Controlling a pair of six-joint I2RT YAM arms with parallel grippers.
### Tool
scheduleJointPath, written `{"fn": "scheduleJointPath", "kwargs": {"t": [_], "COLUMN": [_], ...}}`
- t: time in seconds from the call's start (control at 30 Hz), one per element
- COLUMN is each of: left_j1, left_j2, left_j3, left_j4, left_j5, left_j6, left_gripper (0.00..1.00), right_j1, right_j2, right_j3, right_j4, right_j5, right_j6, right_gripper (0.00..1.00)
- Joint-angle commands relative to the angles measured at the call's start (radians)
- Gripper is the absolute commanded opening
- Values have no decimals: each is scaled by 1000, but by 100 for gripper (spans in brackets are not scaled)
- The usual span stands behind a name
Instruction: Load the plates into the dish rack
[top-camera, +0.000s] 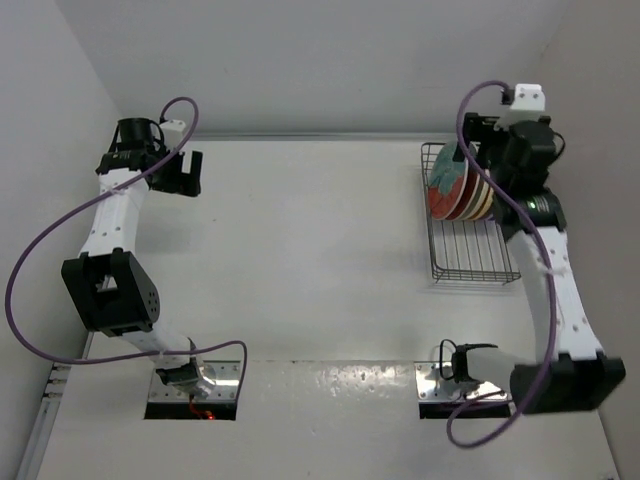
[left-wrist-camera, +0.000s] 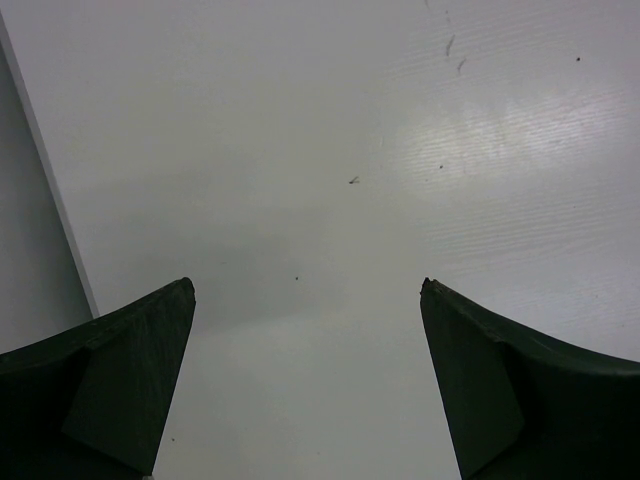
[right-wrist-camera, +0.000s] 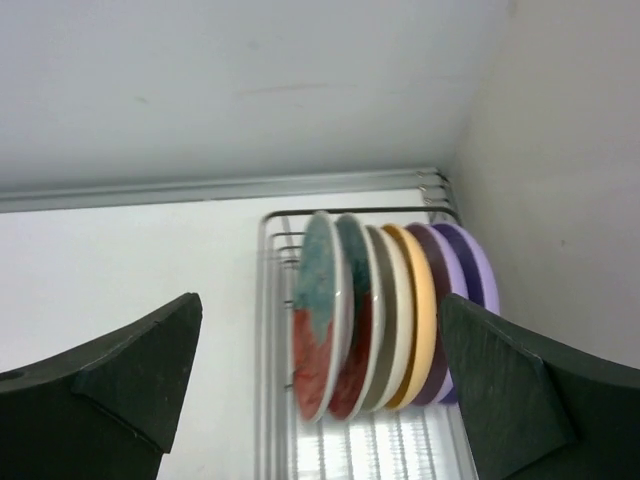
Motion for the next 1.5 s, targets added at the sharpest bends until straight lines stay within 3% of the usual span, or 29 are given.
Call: {"fn": "scheduleJointPath", "kwargs": {"t": [0.0, 0.13, 0.43, 0.6, 0.77, 1.0, 1.47], "left_j1": [6, -5, -76, -143, -183, -205, -205], "left_j2": [-50, -70, -141, -237, -342, -486, -616], "left_j3": [-29, -96, -273, -432, -569, -737, -824], "left_j4": [9, 9, 9, -11, -11, 15, 78], "left_j5": [12, 12, -69, -118, -203, -181, -151], "left_j6": [6, 6, 36, 108, 142, 162, 191], "left_gripper": [100, 100, 100, 100, 100, 100, 100], "right_j1": [-16, -46, -45, -43, -45, -42, -45], "right_j2": [-202, -379, -815, -937, -962, -999, -1034], "right_j3": [-82, -275, -717, -748, -782, -816, -812], "right_j4": [-76, -136, -300, -469, -599, -597, -621], "right_j5": [-245, -411, -460, -488, -502, -529, -489], "right_j6": [106, 183, 504, 541, 556, 568, 594], "right_gripper": [100, 100, 100, 100, 100, 100, 100]}}
